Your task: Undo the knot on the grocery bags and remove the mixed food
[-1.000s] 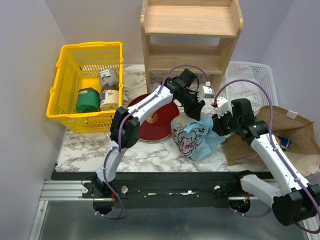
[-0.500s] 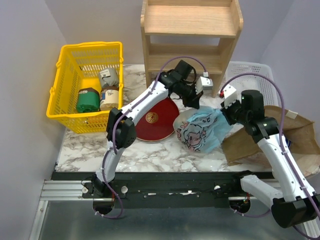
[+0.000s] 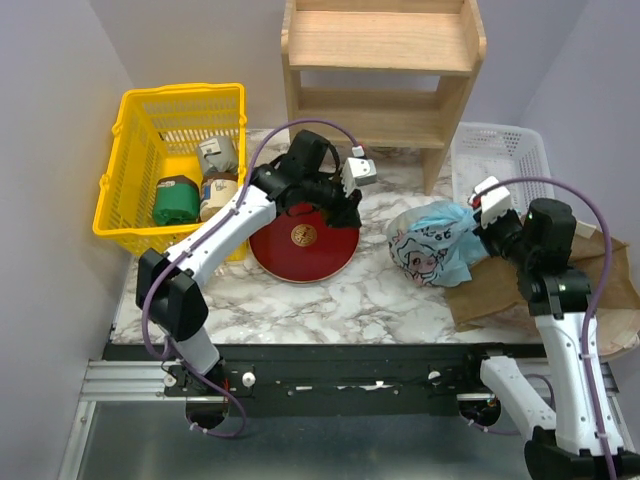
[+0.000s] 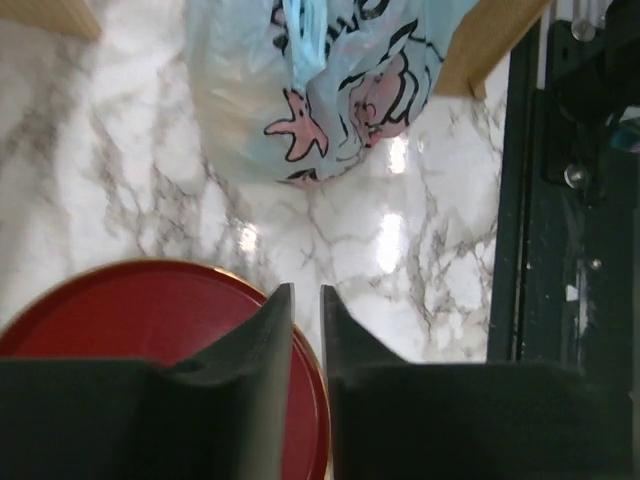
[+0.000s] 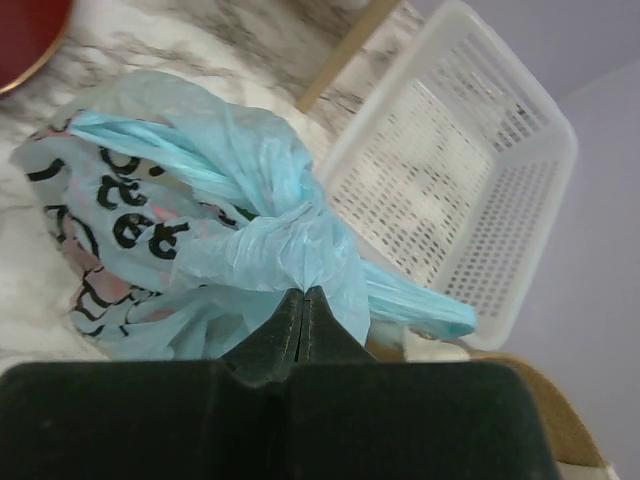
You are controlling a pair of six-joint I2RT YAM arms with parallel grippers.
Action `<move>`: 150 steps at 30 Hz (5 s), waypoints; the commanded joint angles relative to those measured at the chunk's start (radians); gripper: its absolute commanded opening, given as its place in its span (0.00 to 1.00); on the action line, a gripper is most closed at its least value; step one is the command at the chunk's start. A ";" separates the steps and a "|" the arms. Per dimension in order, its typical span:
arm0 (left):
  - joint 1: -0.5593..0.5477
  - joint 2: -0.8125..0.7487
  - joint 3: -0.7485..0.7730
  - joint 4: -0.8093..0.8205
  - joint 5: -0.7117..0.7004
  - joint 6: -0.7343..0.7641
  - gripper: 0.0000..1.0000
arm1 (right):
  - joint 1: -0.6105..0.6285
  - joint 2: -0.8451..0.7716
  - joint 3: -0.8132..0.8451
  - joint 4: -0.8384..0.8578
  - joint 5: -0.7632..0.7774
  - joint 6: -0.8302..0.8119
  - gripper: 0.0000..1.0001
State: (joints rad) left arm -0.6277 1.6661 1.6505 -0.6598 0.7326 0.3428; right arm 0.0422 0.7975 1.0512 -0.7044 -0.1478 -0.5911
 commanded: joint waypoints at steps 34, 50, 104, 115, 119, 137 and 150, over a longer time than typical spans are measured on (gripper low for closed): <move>-0.168 0.626 0.574 -0.015 0.129 -0.044 0.00 | -0.002 -0.014 -0.059 -0.215 -0.346 -0.018 0.01; 0.062 0.103 0.139 0.012 0.064 -0.053 0.00 | -0.002 0.007 -0.016 -0.012 -0.131 -0.059 0.00; -0.107 -0.089 0.032 0.146 -0.173 0.071 0.00 | -0.123 0.192 0.080 0.134 0.062 0.461 0.00; -0.110 -0.229 -0.328 0.190 -0.116 -0.019 0.00 | -0.137 0.095 -0.042 -0.064 -0.351 0.413 0.48; -0.109 -0.207 -0.317 0.189 -0.096 -0.013 0.00 | -0.131 0.152 0.105 -0.099 -0.484 0.269 0.84; -0.109 -0.177 -0.262 0.137 -0.119 0.022 0.00 | 0.073 0.410 0.349 -0.285 -0.673 -0.024 1.00; -0.110 -0.167 -0.232 0.120 -0.139 0.044 0.00 | 0.182 0.379 0.228 -0.288 -0.446 -0.202 1.00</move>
State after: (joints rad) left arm -0.7387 1.4963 1.3842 -0.5198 0.6144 0.3645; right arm 0.2066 1.1587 1.2957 -0.9966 -0.6865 -0.7345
